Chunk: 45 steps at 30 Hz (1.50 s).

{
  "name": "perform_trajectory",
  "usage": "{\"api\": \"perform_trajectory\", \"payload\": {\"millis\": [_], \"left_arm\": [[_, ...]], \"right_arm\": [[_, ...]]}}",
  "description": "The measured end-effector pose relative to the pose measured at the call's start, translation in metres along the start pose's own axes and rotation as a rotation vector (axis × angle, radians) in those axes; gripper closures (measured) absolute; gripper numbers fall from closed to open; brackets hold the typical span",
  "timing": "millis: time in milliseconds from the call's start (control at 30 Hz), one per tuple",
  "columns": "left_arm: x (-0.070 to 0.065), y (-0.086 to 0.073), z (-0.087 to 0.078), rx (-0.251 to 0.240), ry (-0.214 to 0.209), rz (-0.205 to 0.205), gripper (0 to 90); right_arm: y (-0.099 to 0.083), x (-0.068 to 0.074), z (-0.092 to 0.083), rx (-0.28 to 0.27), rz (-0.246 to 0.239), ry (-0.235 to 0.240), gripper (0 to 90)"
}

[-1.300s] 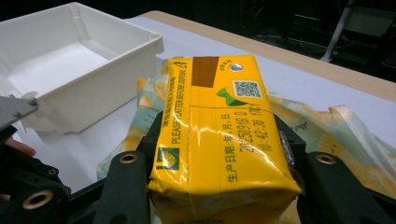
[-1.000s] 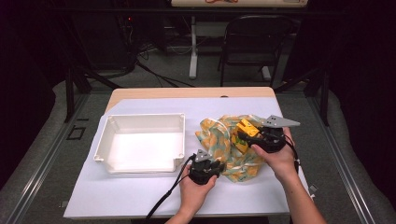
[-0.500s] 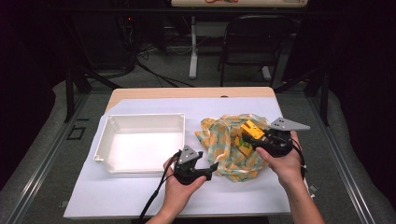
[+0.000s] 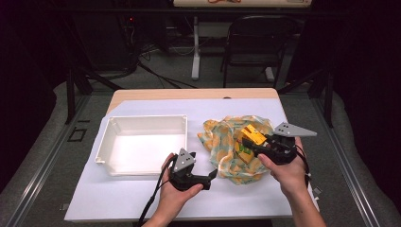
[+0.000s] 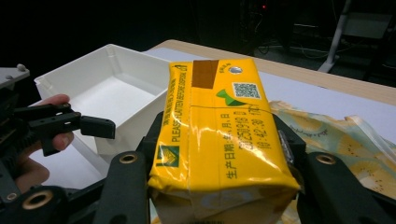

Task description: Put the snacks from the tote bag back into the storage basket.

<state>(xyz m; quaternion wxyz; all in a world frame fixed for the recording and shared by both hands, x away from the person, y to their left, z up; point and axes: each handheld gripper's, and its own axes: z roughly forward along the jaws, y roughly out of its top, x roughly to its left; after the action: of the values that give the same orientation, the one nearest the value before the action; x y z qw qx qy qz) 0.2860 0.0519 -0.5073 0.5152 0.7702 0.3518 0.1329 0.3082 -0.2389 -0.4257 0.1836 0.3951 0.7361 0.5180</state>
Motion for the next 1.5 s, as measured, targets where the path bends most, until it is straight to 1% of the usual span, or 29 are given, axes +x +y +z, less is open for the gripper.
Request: {"api": "perform_trajectory", "payload": {"millis": [67, 200, 267, 367, 467, 533, 567, 633, 700, 767, 967, 1033, 1200, 1333, 1367, 1400, 1500], "left_arm": [[-0.002, 0.001, 0.000, -0.006, -0.004, 0.005, 3.7], [-0.005, 0.002, -0.001, -0.017, -0.007, 0.019, 3.7], [-0.007, 0.003, -0.002, -0.024, -0.010, 0.020, 3.8], [-0.008, 0.004, -0.003, -0.026, -0.011, 0.034, 4.3], [-0.010, 0.004, -0.003, -0.034, -0.012, 0.039, 4.0], [-0.010, 0.005, -0.003, -0.031, -0.018, 0.036, 3.6], [-0.011, 0.005, -0.004, -0.034, -0.018, 0.038, 3.5], [-0.012, 0.005, -0.004, -0.037, -0.021, 0.044, 3.6], [-0.013, 0.005, -0.004, -0.039, -0.022, 0.044, 3.5], [-0.014, 0.005, -0.004, -0.039, -0.025, 0.051, 3.6], [-0.018, 0.005, -0.003, -0.046, -0.034, 0.056, 3.7], [-0.019, 0.005, -0.003, -0.046, -0.034, 0.058, 3.7], [-0.020, 0.006, -0.003, -0.058, -0.040, 0.064, 3.9], [-0.023, 0.007, -0.003, -0.066, -0.048, 0.072, 4.5], [-0.024, 0.006, -0.002, -0.077, -0.027, 0.072, 4.5], [-0.023, 0.007, -0.003, -0.065, -0.049, 0.076, 4.8], [-0.024, 0.006, -0.002, -0.065, -0.052, 0.078, 5.1]], "right_arm": [[0.001, 0.003, -0.001, -0.010, 0.000, 0.006, 51.8], [0.002, 0.010, 0.000, -0.010, -0.008, 0.019, 51.8], [0.002, 0.014, 0.002, -0.003, -0.011, 0.028, 51.8], [0.001, 0.020, 0.007, -0.004, -0.013, 0.039, 51.7], [0.000, 0.024, 0.012, 0.012, -0.021, 0.047, 51.7], [-0.002, 0.027, 0.015, 0.010, -0.013, 0.051, 51.7], [-0.002, 0.028, 0.016, 0.014, -0.020, 0.052, 51.7], [-0.003, 0.031, 0.018, 0.019, -0.019, 0.052, 51.7], [-0.004, 0.033, 0.020, 0.010, -0.012, 0.056, 51.7], [-0.004, 0.035, 0.022, 0.017, -0.020, 0.059, 51.7], [-0.006, 0.041, 0.027, 0.011, -0.013, 0.064, 51.7], [-0.007, 0.042, 0.028, 0.018, -0.019, 0.067, 51.7], [-0.008, 0.046, 0.031, 0.023, -0.019, 0.072, 51.7], [-0.009, 0.050, 0.034, 0.018, -0.015, 0.073, 51.7], [-0.009, 0.051, 0.034, 0.018, -0.015, 0.075, 51.7], [-0.009, 0.051, 0.035, 0.022, -0.021, 0.079, 51.7], [-0.009, 0.054, 0.036, 0.021, -0.022, 0.081, 51.7]]}}
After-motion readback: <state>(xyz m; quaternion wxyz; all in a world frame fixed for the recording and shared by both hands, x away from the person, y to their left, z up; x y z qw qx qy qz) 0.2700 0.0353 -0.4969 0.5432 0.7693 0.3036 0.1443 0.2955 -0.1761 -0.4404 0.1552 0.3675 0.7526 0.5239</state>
